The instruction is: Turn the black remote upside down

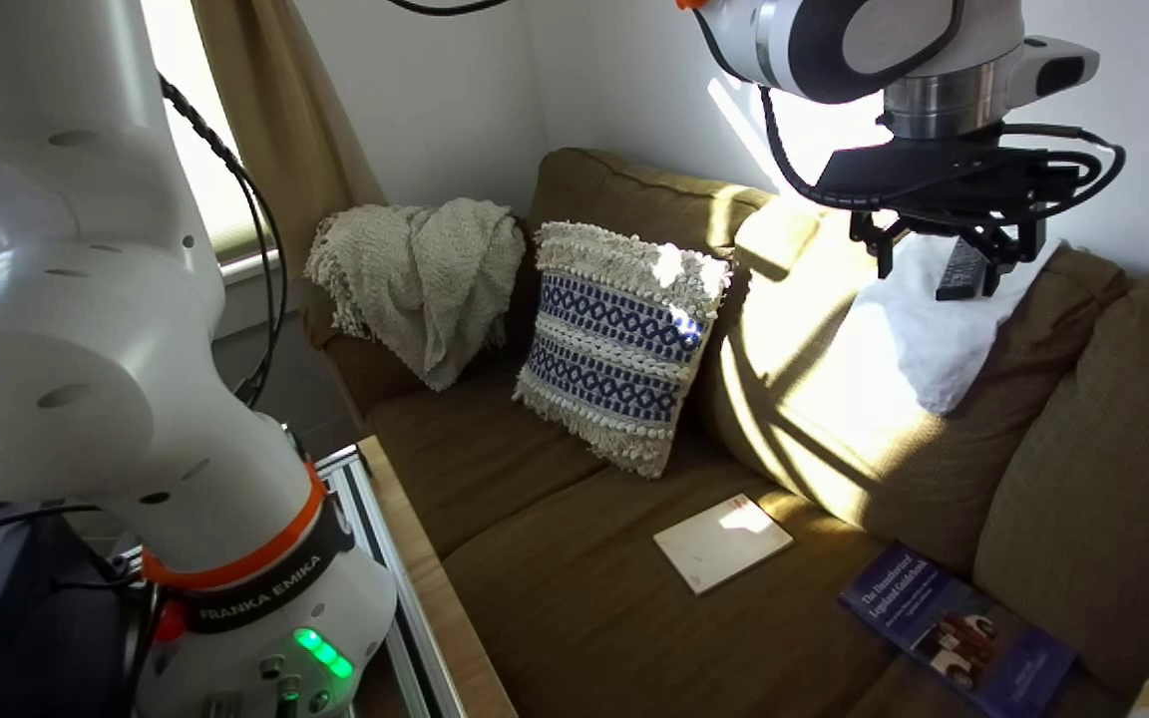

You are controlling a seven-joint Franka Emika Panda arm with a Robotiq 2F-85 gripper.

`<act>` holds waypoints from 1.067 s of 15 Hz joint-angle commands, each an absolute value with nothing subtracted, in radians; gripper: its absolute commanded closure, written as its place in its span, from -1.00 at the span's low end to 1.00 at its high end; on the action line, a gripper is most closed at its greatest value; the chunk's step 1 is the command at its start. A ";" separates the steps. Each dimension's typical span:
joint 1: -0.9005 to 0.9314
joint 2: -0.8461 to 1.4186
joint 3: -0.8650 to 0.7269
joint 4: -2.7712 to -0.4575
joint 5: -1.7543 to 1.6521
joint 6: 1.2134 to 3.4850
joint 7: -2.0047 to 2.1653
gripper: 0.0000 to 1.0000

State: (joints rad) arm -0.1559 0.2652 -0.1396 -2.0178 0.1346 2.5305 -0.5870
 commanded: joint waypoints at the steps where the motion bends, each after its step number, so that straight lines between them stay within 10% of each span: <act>1: -0.186 0.263 -0.107 -2.017 0.119 2.530 -0.575 -1.00; 16: -0.309 0.768 0.117 -1.390 0.235 2.548 -0.734 -1.00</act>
